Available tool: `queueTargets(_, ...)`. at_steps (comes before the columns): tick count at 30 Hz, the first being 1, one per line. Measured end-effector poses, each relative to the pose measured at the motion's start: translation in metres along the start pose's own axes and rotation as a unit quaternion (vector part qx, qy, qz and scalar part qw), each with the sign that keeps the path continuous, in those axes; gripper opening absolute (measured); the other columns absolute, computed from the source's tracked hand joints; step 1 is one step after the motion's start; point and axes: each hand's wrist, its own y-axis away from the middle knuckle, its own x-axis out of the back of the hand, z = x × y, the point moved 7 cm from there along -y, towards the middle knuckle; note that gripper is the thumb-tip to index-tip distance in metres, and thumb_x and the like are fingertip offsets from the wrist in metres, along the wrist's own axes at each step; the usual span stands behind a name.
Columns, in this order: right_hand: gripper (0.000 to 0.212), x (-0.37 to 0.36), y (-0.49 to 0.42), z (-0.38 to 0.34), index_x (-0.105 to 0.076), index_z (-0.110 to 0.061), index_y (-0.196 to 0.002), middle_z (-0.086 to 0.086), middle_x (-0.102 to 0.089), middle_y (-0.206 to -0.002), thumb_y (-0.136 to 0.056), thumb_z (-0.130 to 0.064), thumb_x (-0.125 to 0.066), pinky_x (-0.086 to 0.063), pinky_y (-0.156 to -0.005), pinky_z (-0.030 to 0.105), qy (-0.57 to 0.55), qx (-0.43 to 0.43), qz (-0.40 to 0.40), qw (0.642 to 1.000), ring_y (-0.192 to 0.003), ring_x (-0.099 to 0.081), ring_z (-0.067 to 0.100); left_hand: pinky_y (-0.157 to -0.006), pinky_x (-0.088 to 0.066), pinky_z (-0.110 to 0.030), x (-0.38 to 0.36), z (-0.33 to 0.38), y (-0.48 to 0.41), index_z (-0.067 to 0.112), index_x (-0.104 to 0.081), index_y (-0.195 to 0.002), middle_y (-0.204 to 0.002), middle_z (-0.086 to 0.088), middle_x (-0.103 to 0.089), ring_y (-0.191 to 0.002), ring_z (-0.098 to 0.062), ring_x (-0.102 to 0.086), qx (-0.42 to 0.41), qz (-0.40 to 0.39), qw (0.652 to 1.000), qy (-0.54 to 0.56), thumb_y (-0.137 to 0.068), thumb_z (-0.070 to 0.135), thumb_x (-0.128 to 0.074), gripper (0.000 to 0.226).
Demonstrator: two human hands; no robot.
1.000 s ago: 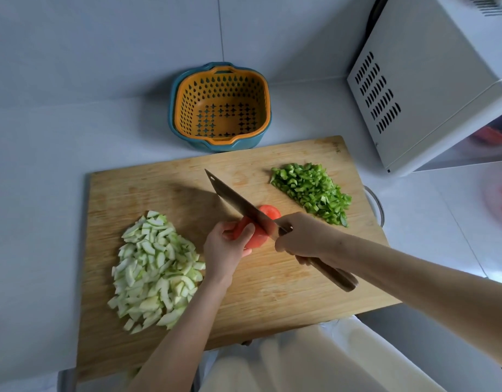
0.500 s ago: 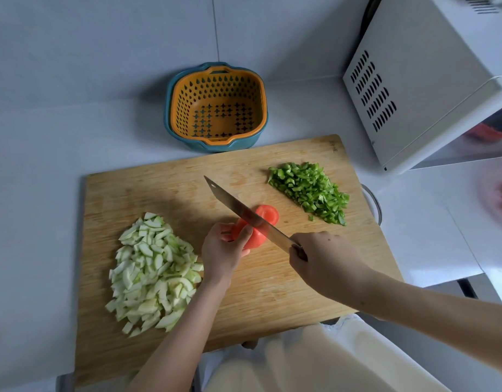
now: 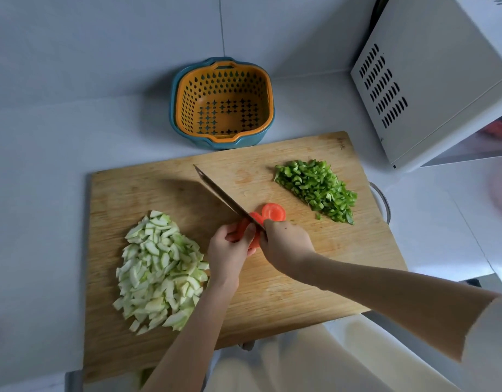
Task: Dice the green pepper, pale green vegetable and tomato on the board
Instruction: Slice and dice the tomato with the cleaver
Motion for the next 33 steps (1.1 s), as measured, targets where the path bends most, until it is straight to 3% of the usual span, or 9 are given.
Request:
queueTargets(7, 0.017, 0.008, 0.002, 0.002, -0.042, -0.013, -0.085, -0.001, -0.046, -0.072, -0.096, -0.025, -0.037, -0.029, -0.047, 0.029, -0.016, 0.005, -0.011, 1.000, -0.066, -0.048, 0.023, -0.075, -0.058, -0.030, -0.001, 0.000, 0.005, 0.008, -0.060, -0.116, -0.104, -0.004, -0.067, -0.092, -0.015, -0.067, -0.015, 0.002, 1.000, -0.013, -0.083, 0.014, -0.071, 0.036)
queueTargets(10, 0.012, 0.016, 0.008, 0.006, -0.049, -0.014, -0.093, 0.000, -0.054, -0.078, -0.093, -0.023, -0.041, -0.034, -0.048, 0.027, -0.029, 0.012, -0.027, 0.999, -0.069, -0.051, 0.022, -0.074, -0.058, -0.031, 0.000, 0.000, 0.004, 0.004, -0.058, -0.117, -0.104, -0.007, -0.067, -0.094, -0.018, -0.066, -0.013, 0.003, 1.000, -0.005, -0.081, 0.014, -0.072, 0.040)
queueTargets(15, 0.023, 0.035, 0.023, 0.013, -0.044, -0.020, -0.066, -0.004, -0.051, -0.064, -0.089, -0.018, -0.043, -0.038, -0.049, 0.026, -0.055, 0.018, -0.033, 0.998, -0.057, -0.049, 0.017, -0.071, -0.058, -0.031, 0.001, 0.002, 0.003, 0.003, -0.061, -0.107, -0.100, -0.007, -0.066, -0.093, -0.018, -0.066, -0.007, -0.005, 1.000, 0.003, -0.077, 0.015, -0.076, 0.036)
queueTargets(18, 0.024, 0.050, 0.040, 0.018, -0.043, -0.018, -0.068, -0.003, -0.049, -0.061, -0.092, -0.020, -0.040, -0.038, -0.049, 0.028, -0.044, 0.024, -0.007, 0.999, -0.054, -0.047, 0.017, -0.066, -0.058, -0.027, 0.001, 0.003, 0.003, 0.001, -0.060, -0.103, -0.097, -0.009, -0.066, -0.091, -0.017, -0.066, -0.006, -0.006, 1.000, 0.015, -0.075, 0.014, -0.077, 0.035)
queueTargets(22, 0.025, 0.053, 0.059, 0.019, -0.041, -0.020, -0.067, -0.004, -0.044, -0.060, -0.092, -0.020, -0.039, -0.036, -0.050, 0.029, -0.017, 0.024, -0.037, 0.999, -0.054, -0.044, 0.019, -0.067, -0.058, -0.029, 0.002, 0.003, 0.002, 0.002, -0.060, -0.096, -0.097, -0.012, -0.067, -0.092, -0.019, -0.066, -0.018, -0.005, 1.000, 0.012, -0.076, 0.012, -0.077, 0.028)
queueTargets(25, 0.018, 0.047, 0.062, 0.018, -0.047, -0.017, -0.078, -0.004, -0.042, -0.061, -0.093, -0.020, -0.038, -0.029, -0.046, 0.027, 0.001, 0.028, -0.033, 0.999, -0.057, -0.043, 0.021, -0.068, -0.058, -0.029, 0.001, 0.002, 0.002, 0.006, -0.060, -0.090, -0.096, -0.011, -0.067, -0.089, -0.016, -0.067, -0.023, -0.007, 1.000, 0.013, -0.077, 0.009, -0.075, 0.021)
queueTargets(33, 0.015, 0.044, 0.092, 0.035, -0.040, -0.020, -0.082, -0.006, -0.040, -0.062, -0.096, -0.020, -0.034, -0.028, -0.047, 0.023, 0.040, 0.004, -0.072, 0.997, -0.054, -0.037, 0.012, -0.068, -0.058, -0.033, 0.001, 0.002, 0.003, 0.005, -0.061, -0.090, -0.090, -0.007, -0.068, -0.080, -0.012, -0.068, -0.026, 0.008, 1.000, -0.001, -0.075, 0.010, -0.076, 0.022)
